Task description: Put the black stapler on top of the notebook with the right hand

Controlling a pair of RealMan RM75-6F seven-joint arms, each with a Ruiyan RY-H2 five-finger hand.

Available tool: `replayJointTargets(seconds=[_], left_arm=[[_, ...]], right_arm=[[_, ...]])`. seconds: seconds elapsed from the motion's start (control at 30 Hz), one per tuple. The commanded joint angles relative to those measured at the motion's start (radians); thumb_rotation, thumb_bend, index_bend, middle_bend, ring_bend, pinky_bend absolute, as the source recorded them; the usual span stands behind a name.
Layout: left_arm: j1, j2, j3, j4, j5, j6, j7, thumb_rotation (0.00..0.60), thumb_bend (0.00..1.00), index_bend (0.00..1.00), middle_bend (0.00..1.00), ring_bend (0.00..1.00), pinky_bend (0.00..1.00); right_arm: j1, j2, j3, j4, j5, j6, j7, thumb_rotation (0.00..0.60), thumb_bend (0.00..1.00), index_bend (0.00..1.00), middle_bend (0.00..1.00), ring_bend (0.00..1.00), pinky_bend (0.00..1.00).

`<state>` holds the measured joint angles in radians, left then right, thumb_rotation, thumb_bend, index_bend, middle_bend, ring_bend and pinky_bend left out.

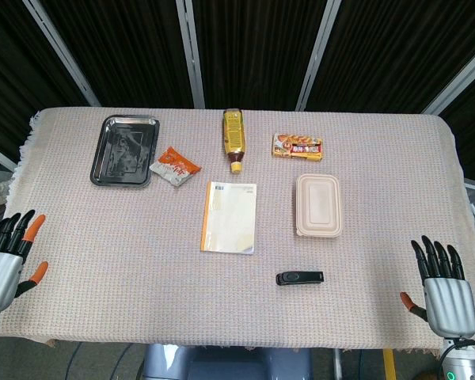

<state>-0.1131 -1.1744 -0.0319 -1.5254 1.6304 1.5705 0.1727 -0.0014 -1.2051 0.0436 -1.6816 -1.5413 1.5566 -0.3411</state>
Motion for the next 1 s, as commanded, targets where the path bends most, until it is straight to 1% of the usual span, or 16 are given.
replayJointTargets(seconds=[0.03, 0.27, 0.47, 0.6, 0.7, 0.8, 0.87, 1.0], left_arm=[[-0.023, -0.004, -0.01, 0.0, -0.025, -0.048, 0.008, 0.6, 0.32, 0.0, 0.0, 0.0, 0.1], [-0.047, -0.012, -0.03, -0.008, -0.077, -0.1, 0.037, 0.6, 0.32, 0.0, 0.0, 0.0, 0.11], [-0.062, -0.02, -0.04, 0.004, -0.092, -0.119, 0.029, 0.6, 0.32, 0.0, 0.0, 0.0, 0.11], [-0.072, -0.028, -0.041, 0.024, -0.099, -0.134, 0.018, 0.6, 0.32, 0.0, 0.0, 0.0, 0.11], [-0.076, -0.027, -0.042, 0.029, -0.109, -0.145, 0.009, 0.6, 0.32, 0.0, 0.0, 0.0, 0.11], [-0.075, -0.023, -0.04, 0.028, -0.106, -0.141, 0.001, 0.6, 0.32, 0.0, 0.0, 0.0, 0.11], [-0.074, -0.021, -0.036, 0.027, -0.097, -0.133, -0.004, 0.6, 0.32, 0.0, 0.0, 0.0, 0.11], [-0.074, -0.018, -0.031, 0.026, -0.087, -0.129, -0.014, 0.6, 0.32, 0.0, 0.0, 0.0, 0.11]], right_arm=[[0.016, -0.005, 0.011, 0.005, 0.029, -0.032, -0.008, 0.6, 0.14, 0.0, 0.0, 0.0, 0.0], [0.044, -0.011, 0.028, 0.019, 0.073, -0.085, -0.01, 0.6, 0.14, 0.0, 0.0, 0.0, 0.0], [0.083, -0.053, 0.026, 0.038, 0.109, -0.165, -0.038, 0.6, 0.14, 0.0, 0.0, 0.0, 0.0], [0.108, -0.103, 0.013, 0.04, 0.144, -0.221, -0.122, 0.6, 0.14, 0.0, 0.0, 0.0, 0.0], [0.113, -0.145, -0.003, 0.036, 0.156, -0.236, -0.184, 0.6, 0.14, 0.0, 0.0, 0.0, 0.0], [0.119, -0.194, -0.018, 0.048, 0.157, -0.246, -0.217, 0.6, 0.14, 0.04, 0.0, 0.0, 0.05], [0.125, -0.226, -0.026, 0.059, 0.149, -0.252, -0.229, 0.6, 0.14, 0.07, 0.04, 0.01, 0.12], [0.145, -0.279, -0.036, 0.074, 0.119, -0.263, -0.253, 0.6, 0.16, 0.13, 0.1, 0.07, 0.22]])
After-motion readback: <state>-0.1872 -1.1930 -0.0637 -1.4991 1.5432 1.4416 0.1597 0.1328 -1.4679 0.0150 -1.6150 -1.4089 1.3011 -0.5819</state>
